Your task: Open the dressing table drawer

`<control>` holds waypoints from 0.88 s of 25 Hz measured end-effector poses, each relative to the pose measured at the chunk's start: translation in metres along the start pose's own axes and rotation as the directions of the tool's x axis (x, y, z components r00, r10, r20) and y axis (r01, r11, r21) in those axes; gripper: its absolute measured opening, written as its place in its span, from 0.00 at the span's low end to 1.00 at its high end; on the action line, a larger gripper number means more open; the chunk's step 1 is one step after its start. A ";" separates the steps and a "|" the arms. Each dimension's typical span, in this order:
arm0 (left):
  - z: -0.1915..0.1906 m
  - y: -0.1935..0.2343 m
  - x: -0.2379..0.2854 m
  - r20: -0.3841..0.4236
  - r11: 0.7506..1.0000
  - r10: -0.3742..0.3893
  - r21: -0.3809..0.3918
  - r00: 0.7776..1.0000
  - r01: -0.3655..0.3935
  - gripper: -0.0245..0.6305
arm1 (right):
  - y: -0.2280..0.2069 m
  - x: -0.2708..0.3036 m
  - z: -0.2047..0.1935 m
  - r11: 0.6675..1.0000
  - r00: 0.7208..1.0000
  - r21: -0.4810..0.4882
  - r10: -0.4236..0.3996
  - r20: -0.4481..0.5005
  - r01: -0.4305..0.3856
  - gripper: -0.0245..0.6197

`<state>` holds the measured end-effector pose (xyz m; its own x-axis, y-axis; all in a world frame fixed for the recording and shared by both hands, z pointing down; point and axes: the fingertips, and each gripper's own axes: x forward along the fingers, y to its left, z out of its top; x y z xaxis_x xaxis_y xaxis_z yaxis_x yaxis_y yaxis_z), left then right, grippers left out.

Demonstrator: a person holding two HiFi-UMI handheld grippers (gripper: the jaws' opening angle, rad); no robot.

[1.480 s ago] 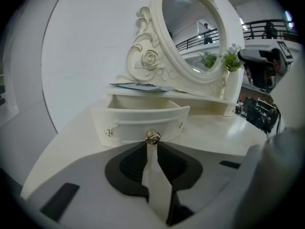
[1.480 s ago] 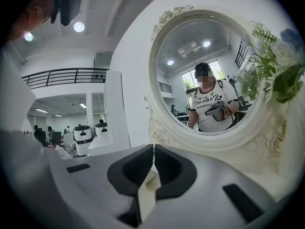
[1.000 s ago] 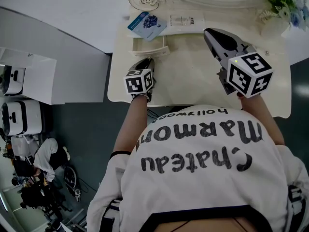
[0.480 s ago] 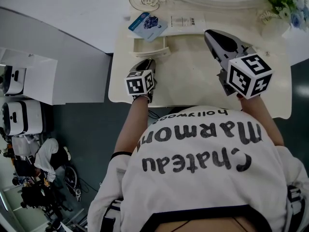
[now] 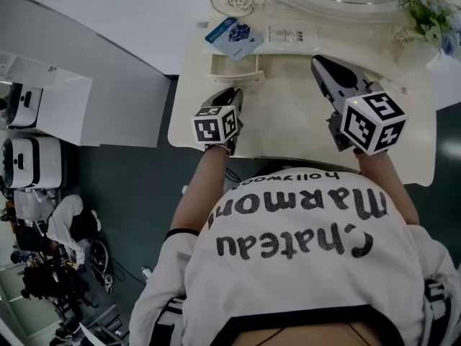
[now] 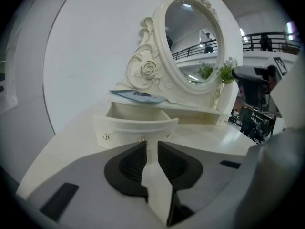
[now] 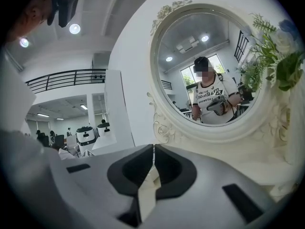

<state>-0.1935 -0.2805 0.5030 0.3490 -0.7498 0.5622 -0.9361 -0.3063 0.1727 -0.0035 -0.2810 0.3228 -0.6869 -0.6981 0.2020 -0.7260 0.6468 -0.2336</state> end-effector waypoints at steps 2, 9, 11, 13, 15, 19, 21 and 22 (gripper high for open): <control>0.012 -0.005 -0.009 0.038 1.000 -0.018 -0.002 0.999 0.018 0.15 | 0.008 0.001 0.002 1.000 1.000 -0.001 0.002 0.000 -0.002 0.08; 0.071 -0.017 -0.053 0.219 0.995 -0.082 -0.030 0.972 0.091 0.08 | 0.045 0.012 0.011 1.000 1.000 -0.005 0.014 0.013 -0.014 0.08; 0.089 -0.023 -0.071 0.269 0.993 -0.105 -0.025 0.958 0.116 0.08 | 0.057 0.014 0.015 1.000 0.999 0.016 0.018 0.035 -0.019 0.08; 0.105 -0.031 -0.091 0.315 0.988 -0.136 -0.020 0.939 0.150 0.07 | 0.068 0.015 0.022 0.998 0.997 0.049 0.027 0.072 -0.031 0.08; 0.119 -0.041 -0.111 0.359 0.983 -0.170 -0.009 0.918 0.186 0.07 | 0.079 0.014 0.028 0.996 0.994 0.076 0.037 0.104 -0.045 0.08; 0.133 -0.053 -0.149 0.425 0.977 -0.205 0.034 0.881 0.211 0.07 | 0.102 0.011 0.035 0.996 0.992 0.071 0.040 0.119 -0.049 0.08; 0.136 -0.054 -0.166 0.451 0.977 -0.206 0.047 0.869 0.207 0.07 | 0.114 0.009 0.036 0.998 0.992 0.047 0.041 0.116 -0.046 0.08; 0.137 -0.055 -0.174 0.462 0.978 -0.205 0.053 0.863 0.204 0.07 | 0.121 0.008 0.037 0.998 0.993 0.035 0.041 0.115 -0.045 0.08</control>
<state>-0.1973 -0.2133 0.2849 0.5127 -0.8552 0.0760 -0.8418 -0.4833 0.2404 -0.0953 -0.2199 0.2610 -0.7076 -0.7018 0.0816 -0.6927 0.6664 -0.2759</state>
